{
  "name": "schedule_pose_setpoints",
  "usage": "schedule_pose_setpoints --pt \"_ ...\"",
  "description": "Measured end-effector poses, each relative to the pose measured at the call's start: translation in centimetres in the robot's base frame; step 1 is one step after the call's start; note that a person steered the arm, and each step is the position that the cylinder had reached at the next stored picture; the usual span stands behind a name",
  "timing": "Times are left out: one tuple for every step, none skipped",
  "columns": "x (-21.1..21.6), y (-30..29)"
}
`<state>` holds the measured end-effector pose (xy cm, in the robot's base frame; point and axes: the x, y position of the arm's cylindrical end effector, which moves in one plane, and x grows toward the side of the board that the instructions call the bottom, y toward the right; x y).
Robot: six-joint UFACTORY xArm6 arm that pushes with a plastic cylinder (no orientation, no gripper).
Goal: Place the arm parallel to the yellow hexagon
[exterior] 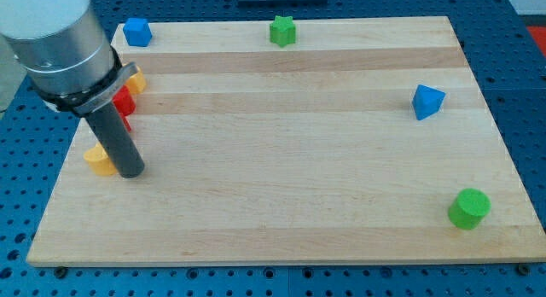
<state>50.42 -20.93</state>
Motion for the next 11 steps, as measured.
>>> schedule_pose_setpoints --pt "0.0 -1.3" --pt "0.0 -1.5" --pt "0.1 2.8" --pt "-2.0 8.7" --pt "-5.8 12.7" --pt "-8.0 13.2" --pt "-8.6 13.1" --pt "-11.4 12.5" --pt "-13.3 12.3" --pt "-15.2 12.1" --pt "-17.1 10.9"
